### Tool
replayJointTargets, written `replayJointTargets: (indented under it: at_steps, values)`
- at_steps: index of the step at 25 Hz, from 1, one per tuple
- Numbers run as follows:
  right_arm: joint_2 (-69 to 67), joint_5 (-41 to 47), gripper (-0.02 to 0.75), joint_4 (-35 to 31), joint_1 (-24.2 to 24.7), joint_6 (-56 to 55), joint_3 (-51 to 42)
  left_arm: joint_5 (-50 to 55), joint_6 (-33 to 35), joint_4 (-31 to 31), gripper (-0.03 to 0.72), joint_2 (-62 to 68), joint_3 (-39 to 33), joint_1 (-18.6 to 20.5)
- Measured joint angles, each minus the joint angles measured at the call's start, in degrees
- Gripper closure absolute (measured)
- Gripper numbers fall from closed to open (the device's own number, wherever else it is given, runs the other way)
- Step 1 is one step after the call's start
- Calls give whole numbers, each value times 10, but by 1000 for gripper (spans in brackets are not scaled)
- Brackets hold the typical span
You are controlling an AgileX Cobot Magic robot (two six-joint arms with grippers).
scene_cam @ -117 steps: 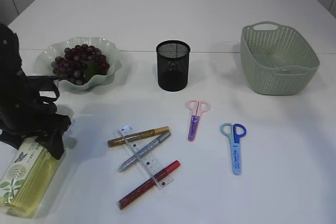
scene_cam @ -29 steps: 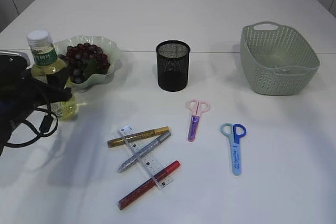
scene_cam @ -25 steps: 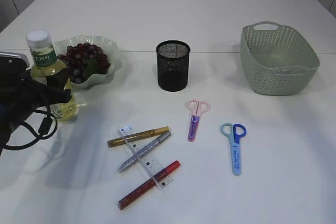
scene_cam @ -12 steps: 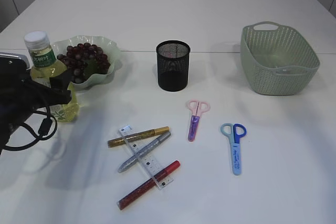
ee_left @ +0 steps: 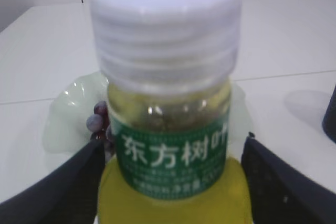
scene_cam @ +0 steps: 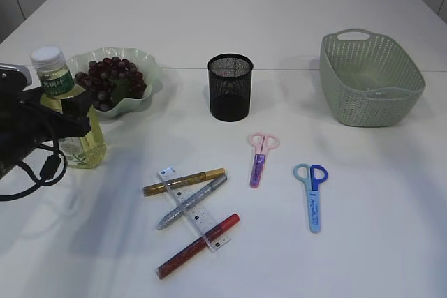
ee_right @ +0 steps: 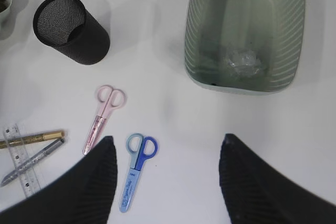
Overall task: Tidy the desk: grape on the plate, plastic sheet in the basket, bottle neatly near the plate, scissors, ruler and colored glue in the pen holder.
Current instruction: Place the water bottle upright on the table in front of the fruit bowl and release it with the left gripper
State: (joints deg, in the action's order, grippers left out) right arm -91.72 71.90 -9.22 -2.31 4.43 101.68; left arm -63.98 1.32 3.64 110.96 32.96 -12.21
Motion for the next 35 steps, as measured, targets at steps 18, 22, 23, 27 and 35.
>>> replayJointTargets:
  at_steps: [18, 22, 23, 27, 35]
  values:
    - [0, 0, 254, 0, 0, 0, 0, -14, 0, -3, 113, -110, -9, -2]
    - [0, 0, 254, 0, 0, 0, 0, 1, 0, -3, 113, -162, -9, -2]
    - [0, 0, 254, 0, 0, 0, 0, 15, 1, -3, 113, -177, -9, -2]
    - [0, 0, 254, 0, 0, 0, 0, 109, 2, -3, 115, -240, -10, -2]
    - [0, 0, 254, 1, 0, 0, 0, 368, 2, -3, 143, -393, -9, -2]
